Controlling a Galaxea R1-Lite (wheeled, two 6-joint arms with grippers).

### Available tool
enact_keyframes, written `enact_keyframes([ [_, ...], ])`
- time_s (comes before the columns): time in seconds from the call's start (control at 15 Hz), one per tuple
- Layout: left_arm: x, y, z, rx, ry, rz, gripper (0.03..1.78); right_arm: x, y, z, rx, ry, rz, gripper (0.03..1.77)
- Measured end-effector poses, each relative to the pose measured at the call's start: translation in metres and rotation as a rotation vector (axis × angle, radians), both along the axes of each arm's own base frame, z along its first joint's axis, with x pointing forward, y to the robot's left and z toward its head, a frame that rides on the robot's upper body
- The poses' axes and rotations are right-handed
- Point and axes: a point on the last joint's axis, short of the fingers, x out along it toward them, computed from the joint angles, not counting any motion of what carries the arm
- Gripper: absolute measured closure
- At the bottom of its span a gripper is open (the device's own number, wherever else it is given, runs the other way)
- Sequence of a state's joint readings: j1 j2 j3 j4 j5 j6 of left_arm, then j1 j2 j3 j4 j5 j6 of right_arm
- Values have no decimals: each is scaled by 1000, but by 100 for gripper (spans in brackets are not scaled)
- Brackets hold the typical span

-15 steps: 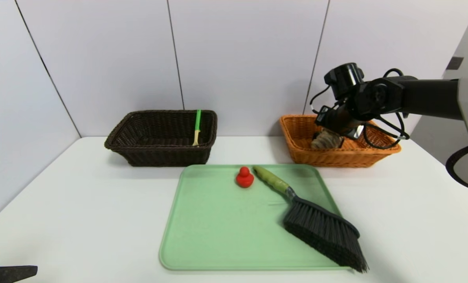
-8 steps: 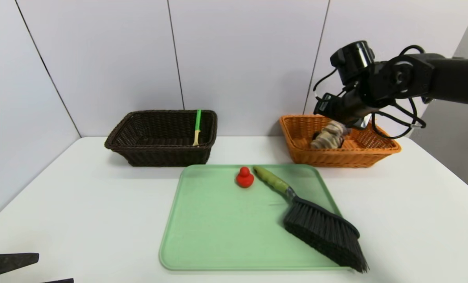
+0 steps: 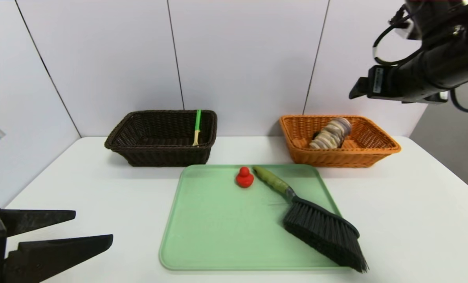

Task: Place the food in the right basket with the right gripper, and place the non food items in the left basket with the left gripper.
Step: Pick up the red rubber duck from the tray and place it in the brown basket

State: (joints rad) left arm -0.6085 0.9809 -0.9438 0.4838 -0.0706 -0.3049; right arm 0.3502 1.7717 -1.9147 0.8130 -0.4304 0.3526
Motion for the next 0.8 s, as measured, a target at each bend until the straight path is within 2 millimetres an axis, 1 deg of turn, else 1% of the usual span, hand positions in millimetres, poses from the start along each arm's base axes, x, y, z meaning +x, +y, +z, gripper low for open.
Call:
enact_keyframes([
  [0.07, 6, -4, 3, -4, 5, -5, 12, -14, -7, 8, -38, -11, 24, 17],
  [0.2, 19, -14, 12, -11, 13, -5, 12, -39, -23, 17, -111, -11, 59, 15],
  [0.33, 37, -27, 23, -41, 37, 13, 12, -59, -34, 23, -122, -12, 56, 14],
  [0.47, 56, -47, 29, -62, 79, 41, 12, -80, -41, 25, -105, -24, 52, 13],
  [0.6, 76, -72, 23, -35, 100, 99, 12, -102, -49, 23, -100, -28, 47, 12],
  [0.8, 104, -115, 0, 9, 85, 174, 12, -142, -62, 20, -78, -59, 25, 11],
])
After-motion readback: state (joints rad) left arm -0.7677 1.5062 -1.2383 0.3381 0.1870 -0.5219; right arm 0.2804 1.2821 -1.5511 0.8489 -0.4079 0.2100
